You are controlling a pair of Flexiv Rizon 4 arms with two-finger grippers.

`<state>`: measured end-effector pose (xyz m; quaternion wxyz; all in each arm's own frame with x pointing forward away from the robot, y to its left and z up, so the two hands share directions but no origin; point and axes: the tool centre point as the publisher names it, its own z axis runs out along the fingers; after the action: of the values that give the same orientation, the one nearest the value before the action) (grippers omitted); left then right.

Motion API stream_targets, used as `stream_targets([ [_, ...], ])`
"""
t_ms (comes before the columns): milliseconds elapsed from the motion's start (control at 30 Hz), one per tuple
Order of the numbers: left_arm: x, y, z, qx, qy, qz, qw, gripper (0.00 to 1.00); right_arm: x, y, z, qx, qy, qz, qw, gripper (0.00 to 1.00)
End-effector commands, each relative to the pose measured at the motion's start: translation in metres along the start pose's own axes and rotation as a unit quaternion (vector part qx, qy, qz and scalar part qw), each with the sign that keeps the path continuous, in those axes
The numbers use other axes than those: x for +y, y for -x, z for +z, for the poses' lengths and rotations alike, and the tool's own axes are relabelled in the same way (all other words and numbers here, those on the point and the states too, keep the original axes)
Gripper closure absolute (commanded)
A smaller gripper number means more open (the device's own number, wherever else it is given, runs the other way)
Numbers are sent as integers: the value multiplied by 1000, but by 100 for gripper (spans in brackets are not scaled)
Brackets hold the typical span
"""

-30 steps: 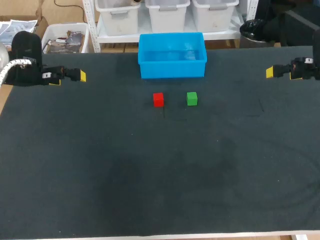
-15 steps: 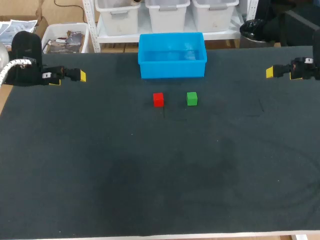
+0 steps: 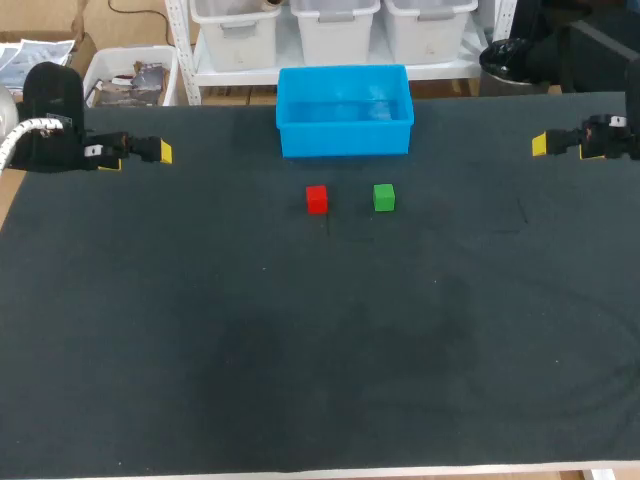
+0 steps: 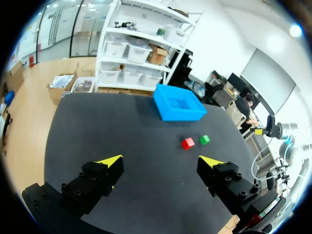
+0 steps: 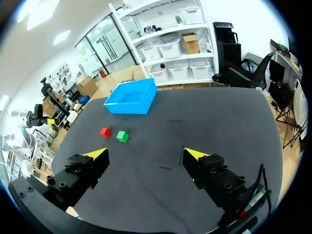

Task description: Use the left arm to pick the red cube and place it into the blue plastic box first, then use the right arm to grasp the green cube and put it into the same blue plastic box after the first action is fully finished.

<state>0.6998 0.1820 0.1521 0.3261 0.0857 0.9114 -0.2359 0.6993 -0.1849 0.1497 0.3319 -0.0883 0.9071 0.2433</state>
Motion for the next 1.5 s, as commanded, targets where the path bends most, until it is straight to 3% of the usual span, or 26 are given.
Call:
stream_targets([
  [33, 2, 0, 1, -2, -3, 1, 1000, 0, 0, 0, 0, 1, 0, 0, 1000, 0],
  [733, -2, 1, 2, 0, -2, 4, 1000, 0, 0, 0, 0, 1, 0, 0, 1000, 0],
  [1033, -24, 16, 13, 19, 36, 11, 999, 0, 0, 0, 0, 1, 0, 0, 1000, 0],
  [1300, -44, 31, 30, 54, 122, 20, 991, 0, 0, 0, 0, 1, 0, 0, 1000, 0],
  [1500, -58, 39, 40, 72, 155, 12, 985, 0, 0, 0, 0, 1, 0, 0, 1000, 0],
])
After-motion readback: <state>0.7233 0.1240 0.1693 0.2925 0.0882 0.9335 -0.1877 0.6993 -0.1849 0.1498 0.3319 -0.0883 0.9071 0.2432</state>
